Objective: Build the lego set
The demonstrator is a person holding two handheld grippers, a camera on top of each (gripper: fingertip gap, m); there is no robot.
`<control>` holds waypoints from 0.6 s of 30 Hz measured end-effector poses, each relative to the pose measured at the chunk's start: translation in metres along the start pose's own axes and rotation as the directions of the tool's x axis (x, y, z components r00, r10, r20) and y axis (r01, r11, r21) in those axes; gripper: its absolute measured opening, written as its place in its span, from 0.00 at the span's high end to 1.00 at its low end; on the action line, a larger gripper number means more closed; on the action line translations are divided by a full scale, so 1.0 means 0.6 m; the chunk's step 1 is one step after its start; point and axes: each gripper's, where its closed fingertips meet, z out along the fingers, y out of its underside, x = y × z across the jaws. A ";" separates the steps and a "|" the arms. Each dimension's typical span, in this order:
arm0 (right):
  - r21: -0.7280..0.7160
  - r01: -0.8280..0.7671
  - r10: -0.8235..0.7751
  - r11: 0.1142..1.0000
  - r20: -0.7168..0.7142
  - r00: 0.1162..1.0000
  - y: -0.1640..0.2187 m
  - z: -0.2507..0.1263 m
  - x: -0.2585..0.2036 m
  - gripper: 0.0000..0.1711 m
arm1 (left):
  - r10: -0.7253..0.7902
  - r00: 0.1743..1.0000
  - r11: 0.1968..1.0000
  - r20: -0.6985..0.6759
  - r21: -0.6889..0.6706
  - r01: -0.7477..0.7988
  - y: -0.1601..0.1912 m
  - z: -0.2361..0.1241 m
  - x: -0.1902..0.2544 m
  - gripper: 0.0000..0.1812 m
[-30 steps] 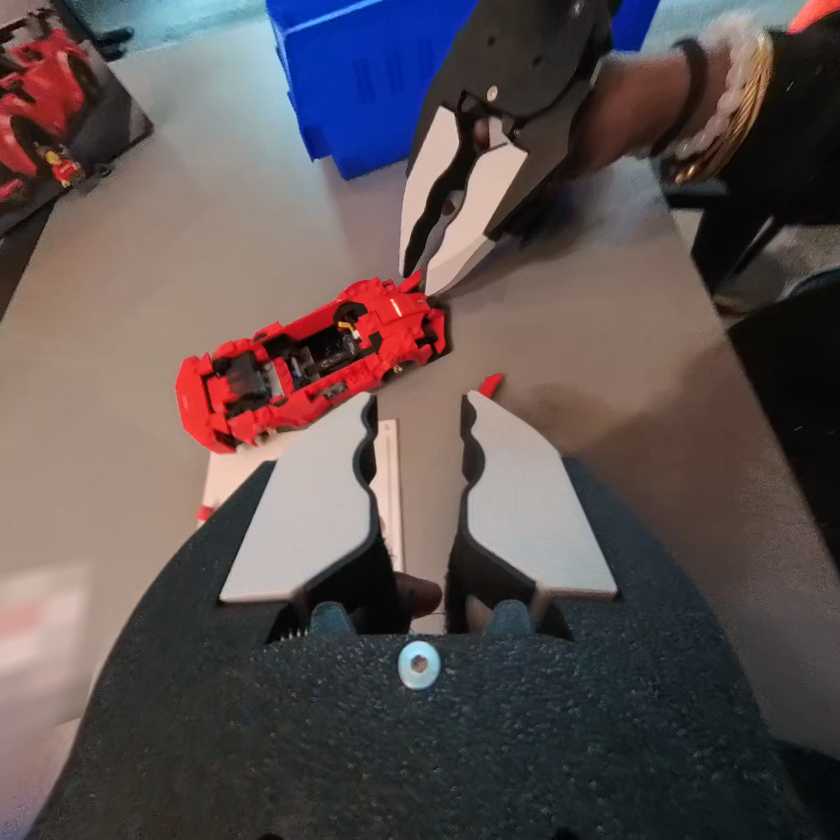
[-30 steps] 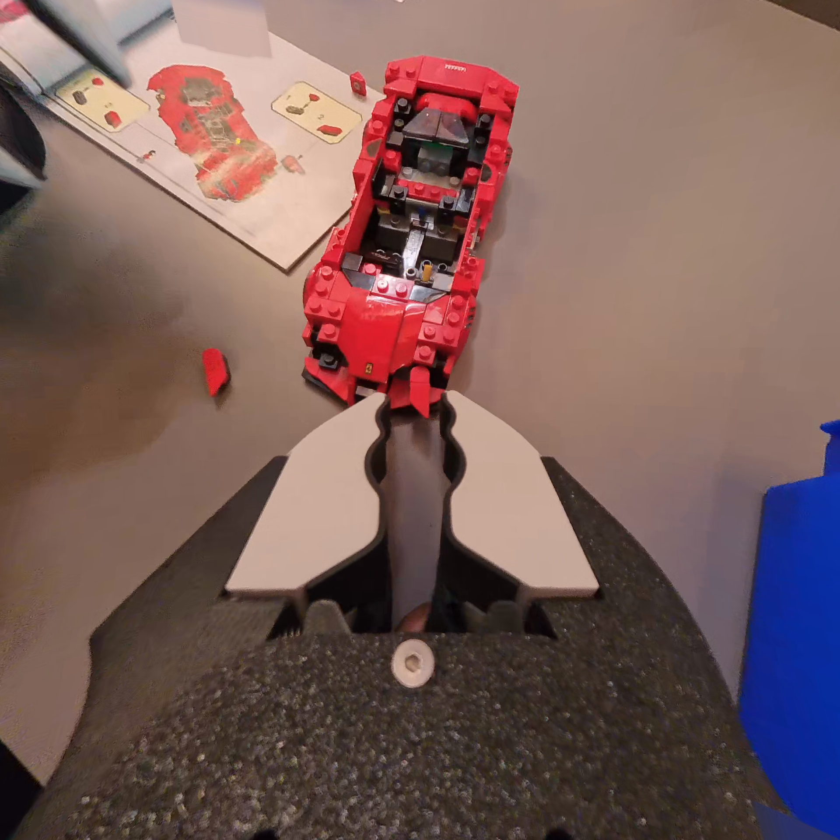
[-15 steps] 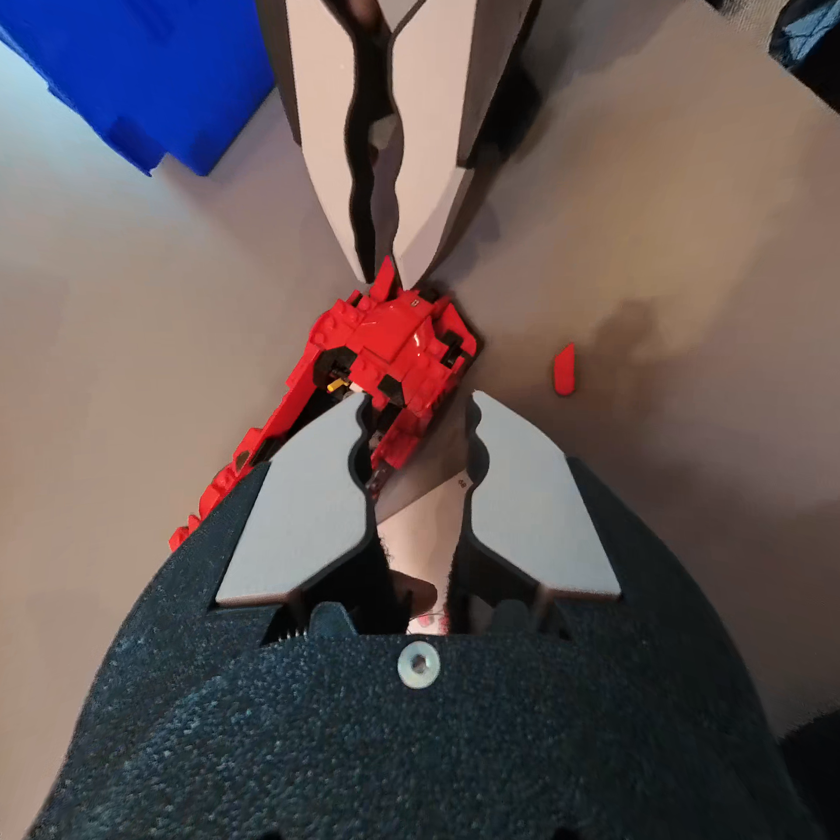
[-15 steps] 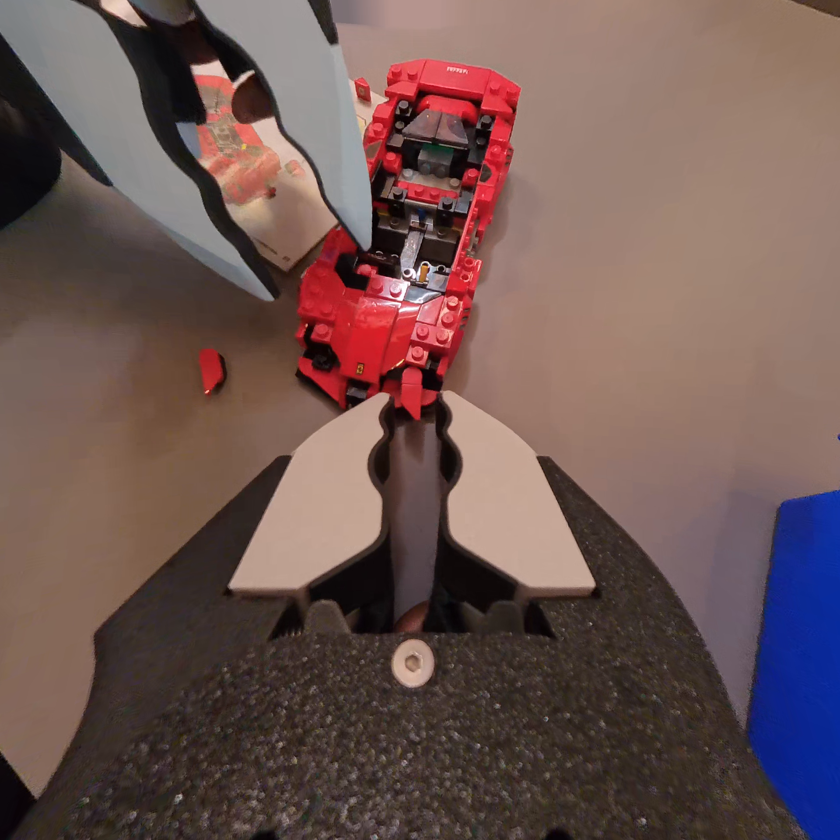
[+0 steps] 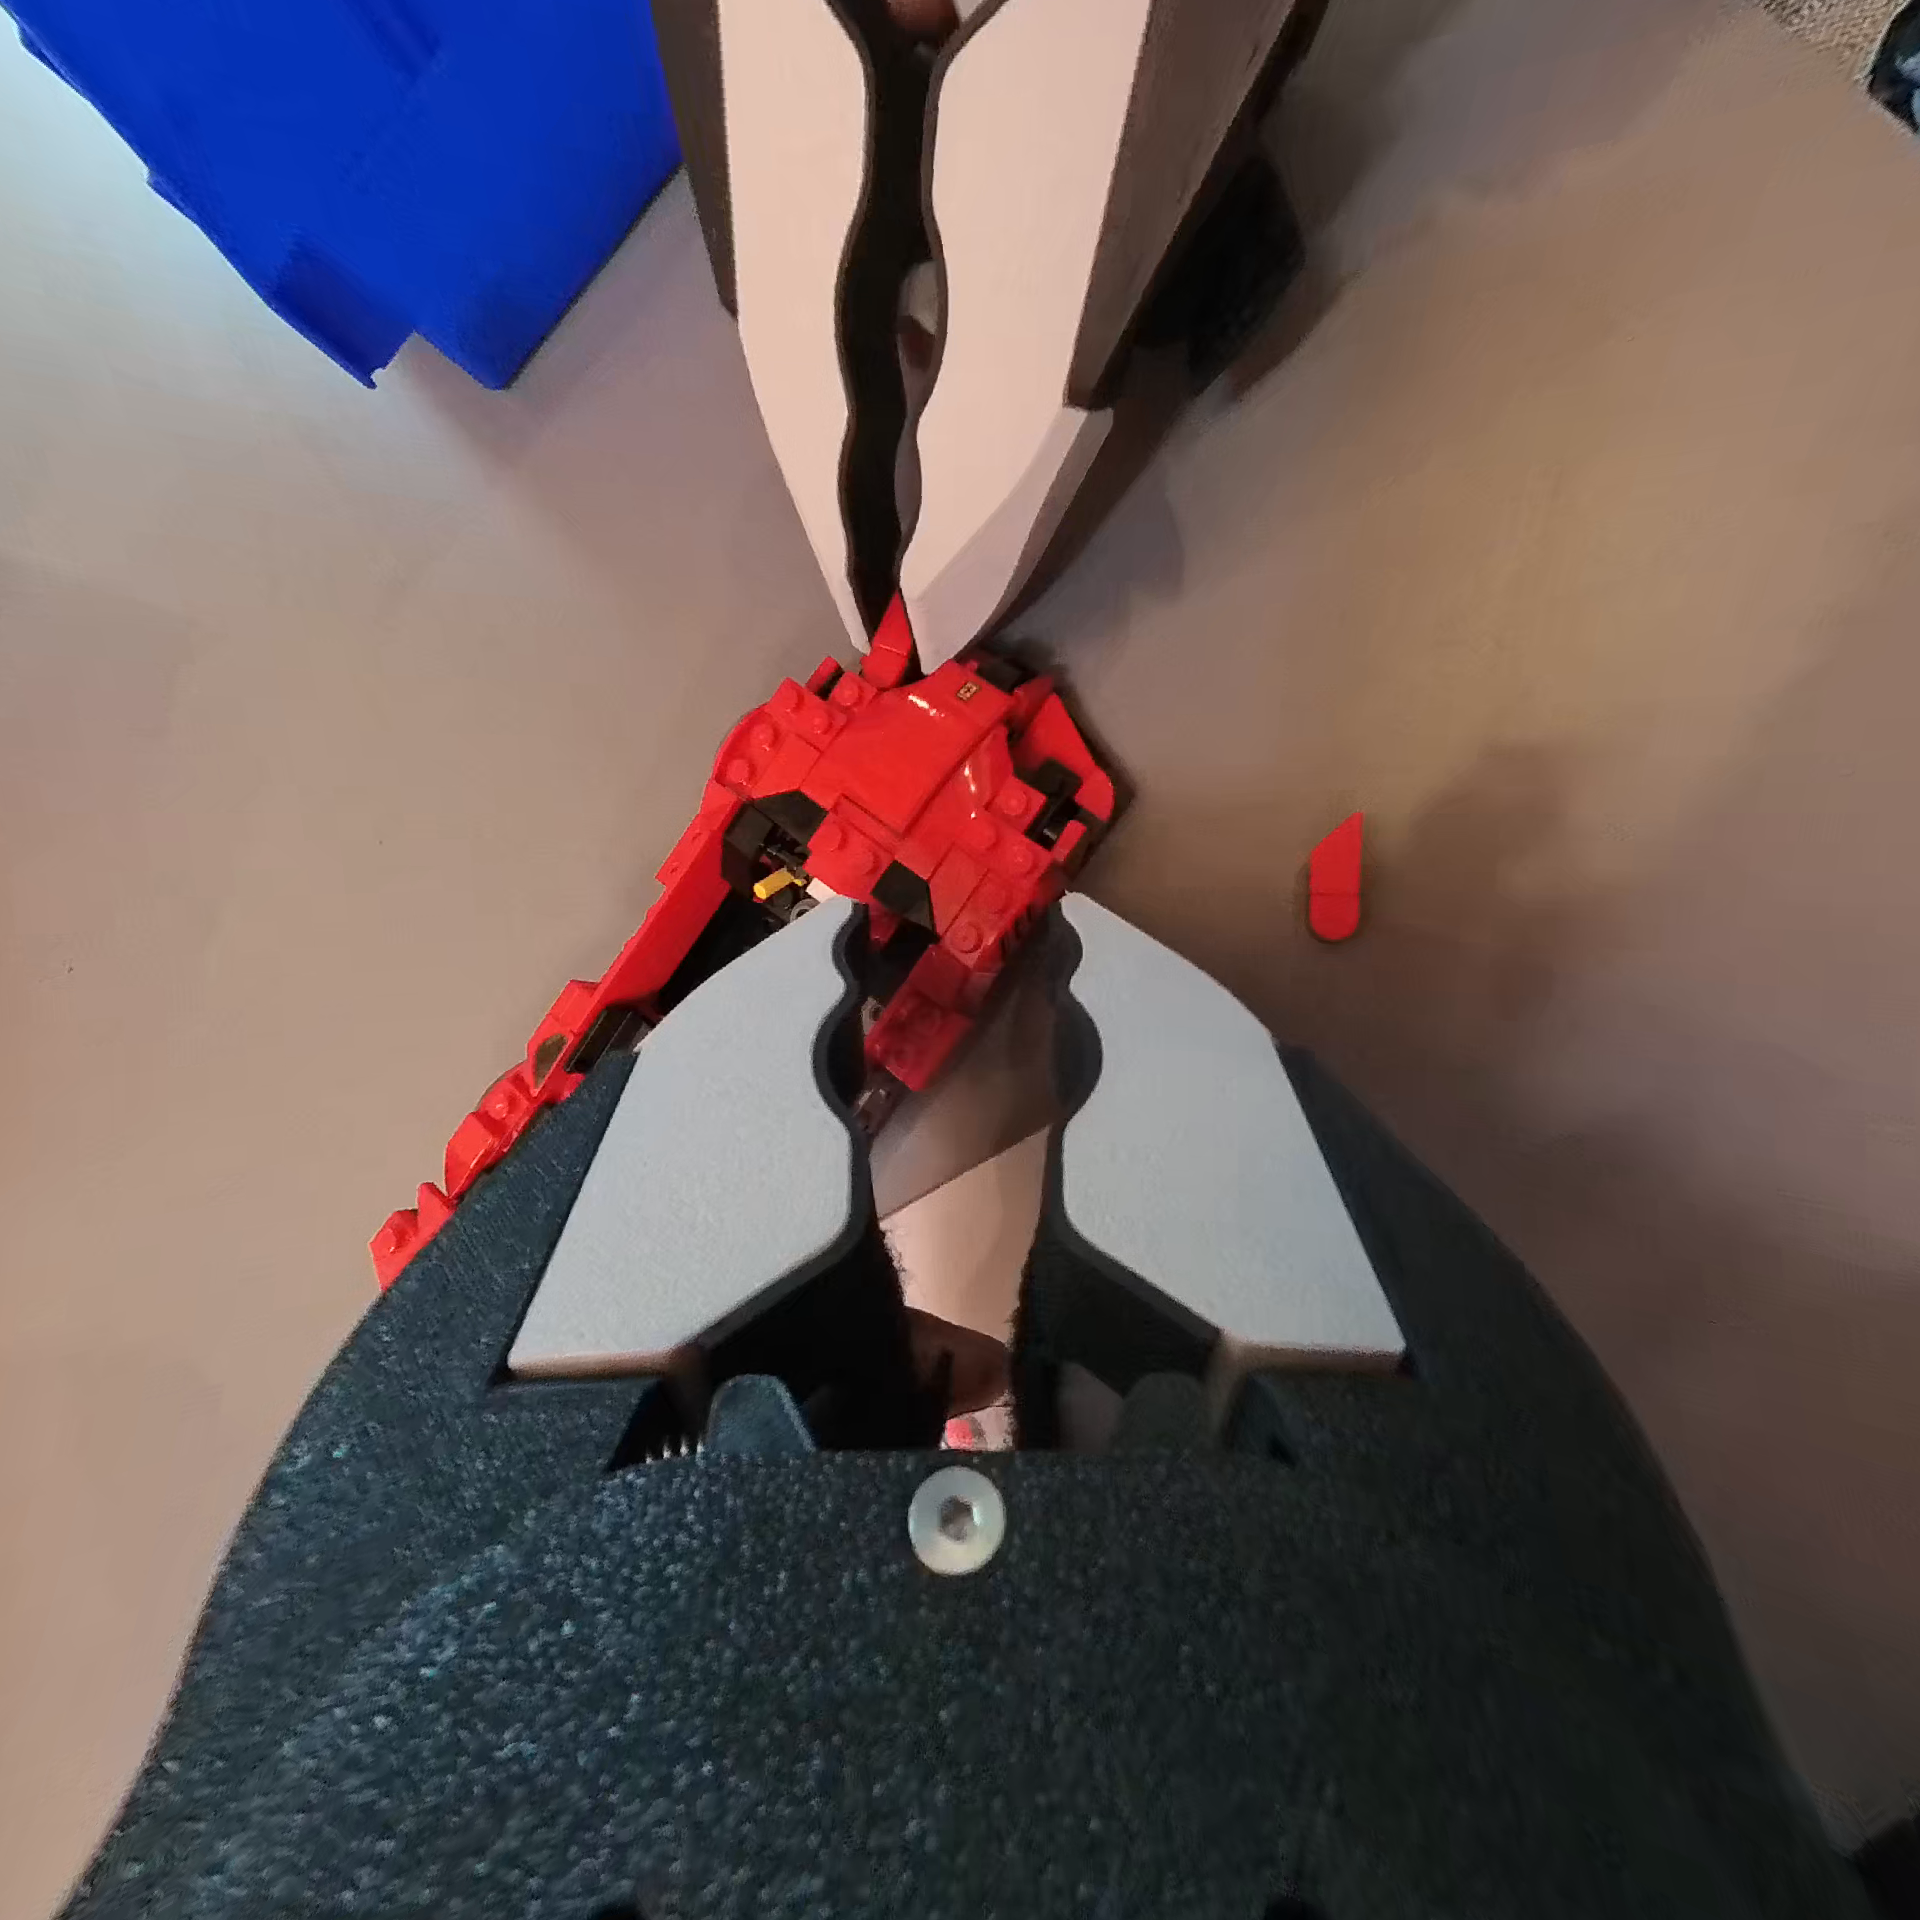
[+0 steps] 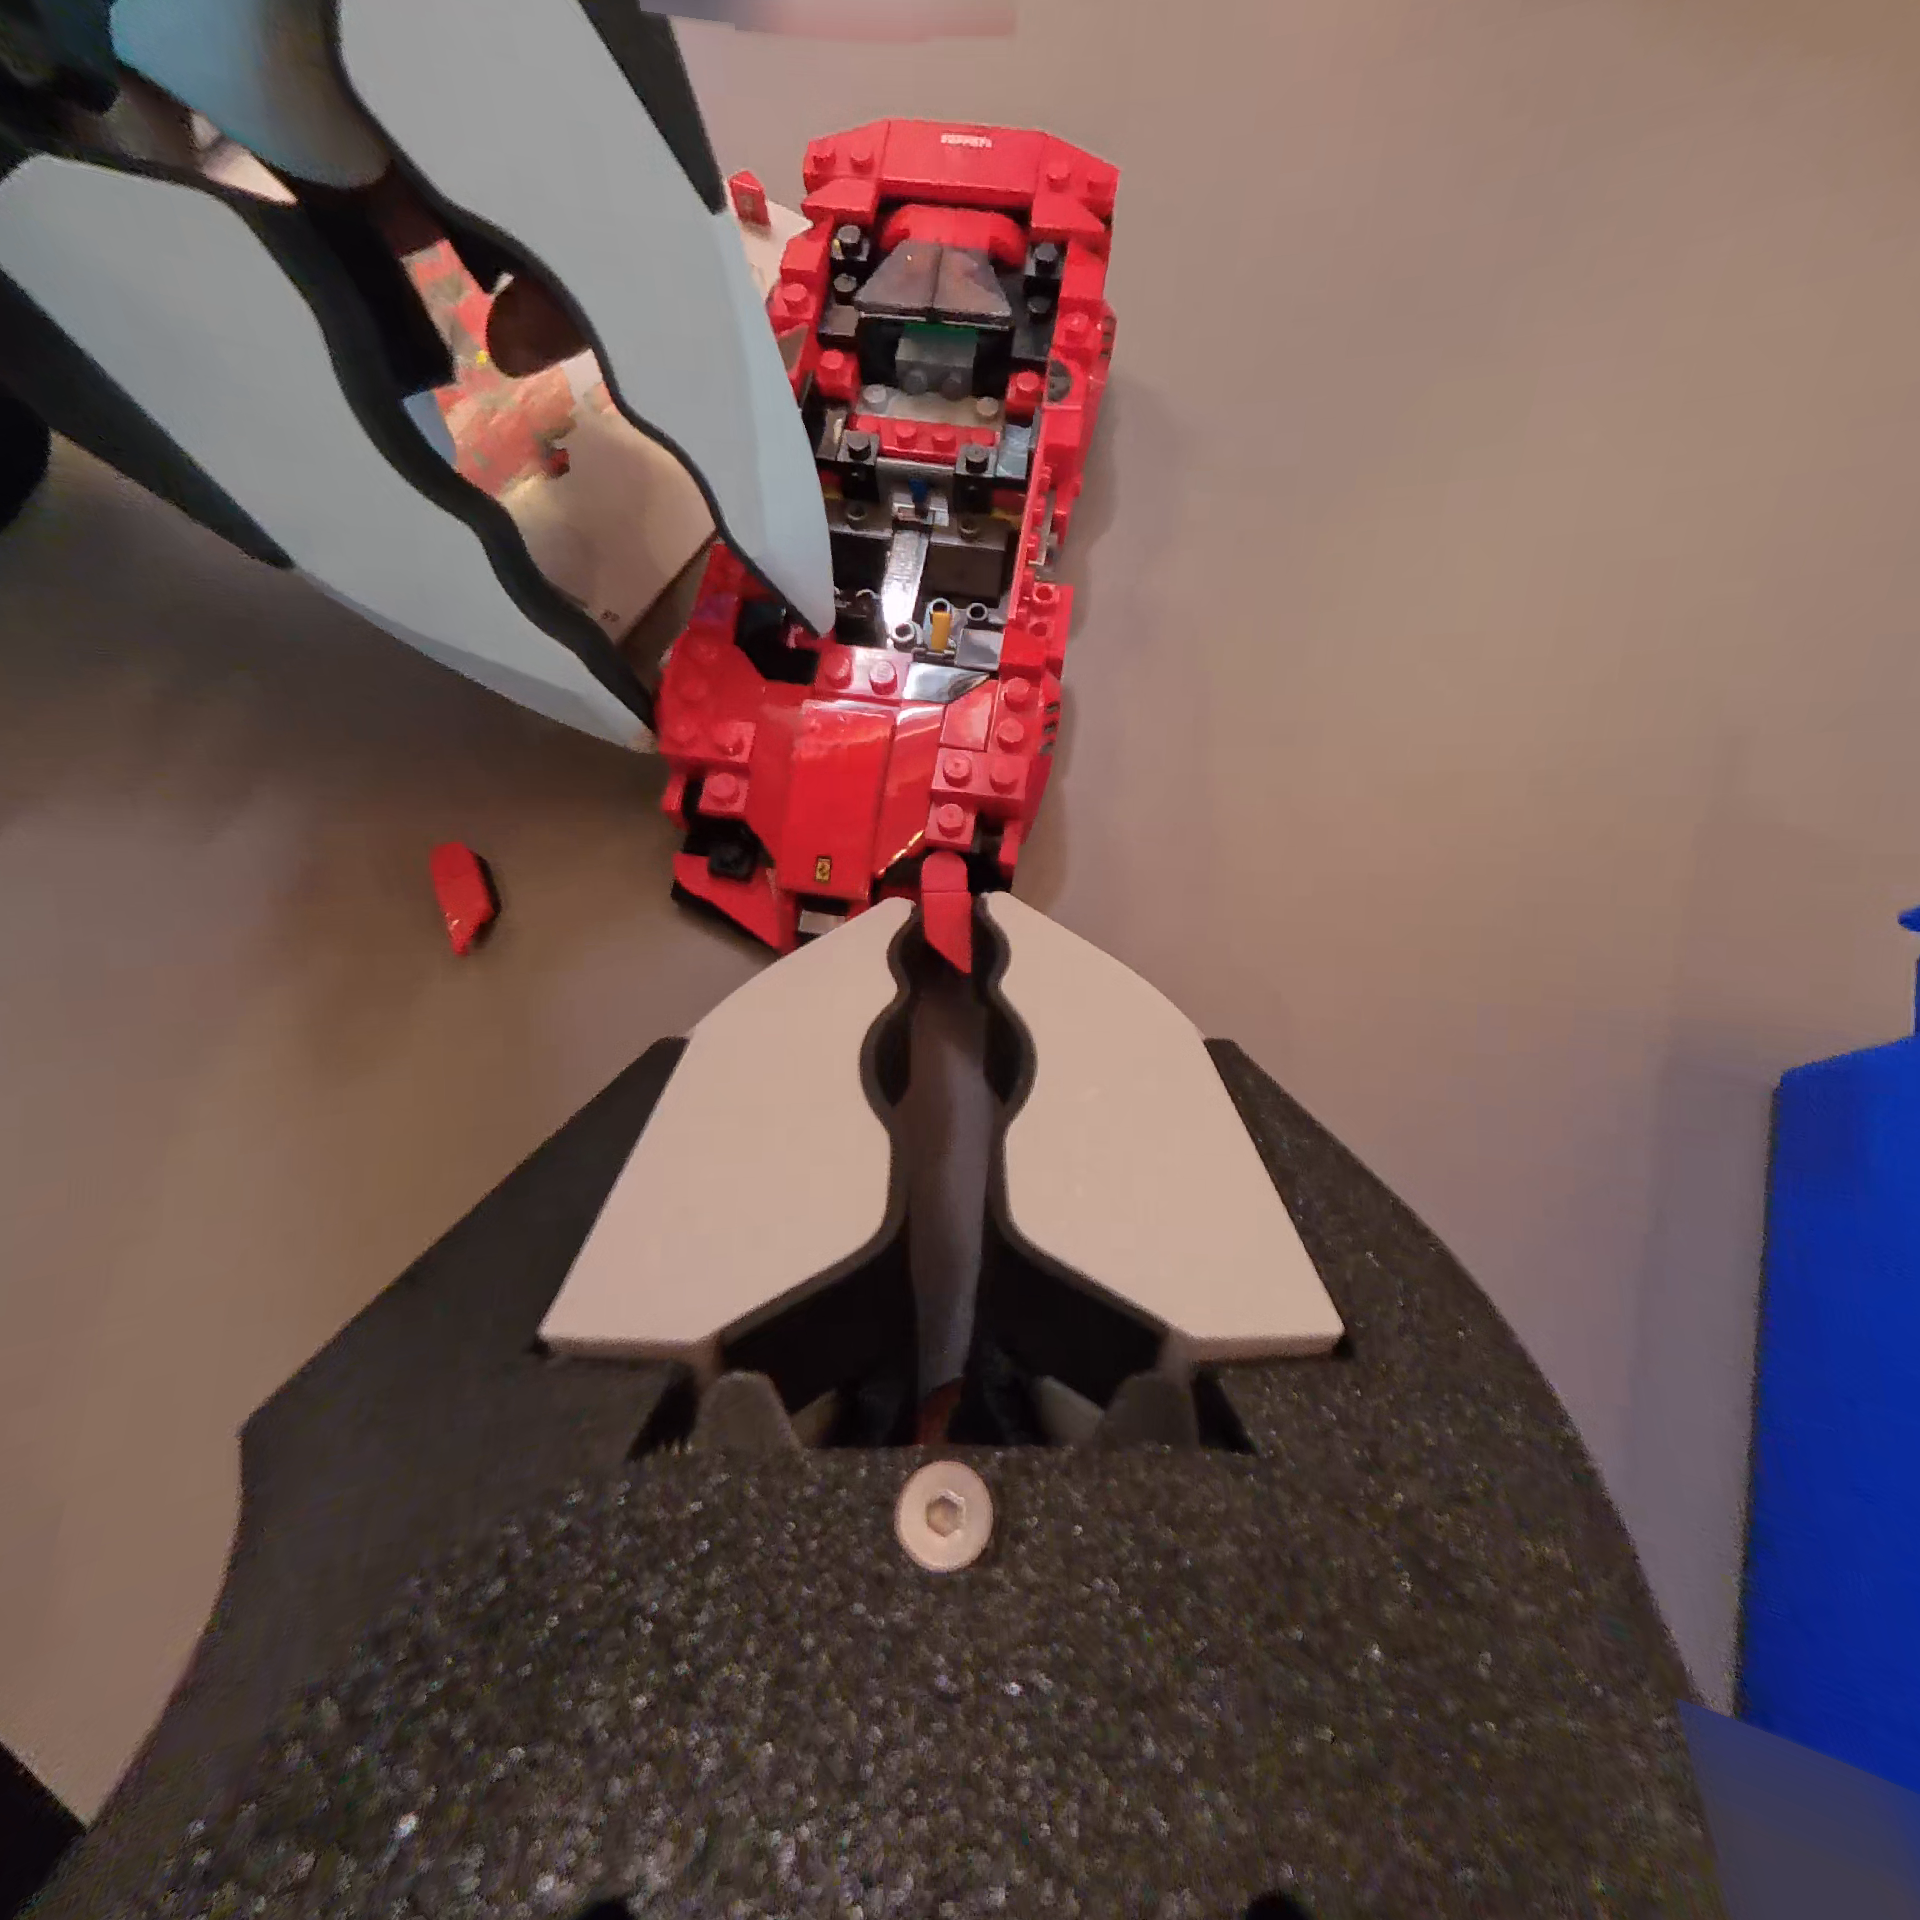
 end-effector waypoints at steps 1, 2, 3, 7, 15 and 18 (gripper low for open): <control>-0.008 -0.012 0.012 1.000 -0.014 1.000 0.001 -0.001 0.001 0.95 | -0.004 1.000 1.000 0.002 0.005 0.004 -0.001 0.001 0.000 0.83; -0.015 -0.023 0.023 1.000 -0.030 0.999 0.001 -0.001 0.002 0.95 | -0.008 1.000 1.000 0.004 0.010 0.008 -0.002 0.001 0.000 0.83; -0.023 -0.032 0.031 0.999 -0.045 0.999 0.002 -0.002 0.003 0.95 | -0.011 1.000 1.000 0.006 0.013 0.011 -0.003 0.002 -0.001 0.83; -0.045 -0.051 0.046 0.998 -0.098 0.994 0.004 -0.004 0.005 0.95 | -0.019 1.000 1.000 0.009 0.018 0.019 -0.005 0.005 -0.001 0.83; -0.059 -0.062 0.054 0.996 -0.136 0.989 0.005 -0.006 0.005 0.95 | -0.028 0.999 0.999 0.027 0.027 0.027 -0.005 0.004 -0.003 0.83; -0.060 -0.044 0.037 0.997 -0.110 0.993 0.005 -0.008 0.003 0.95 | -0.024 0.999 0.999 0.025 0.028 0.023 -0.005 0.004 -0.002 0.83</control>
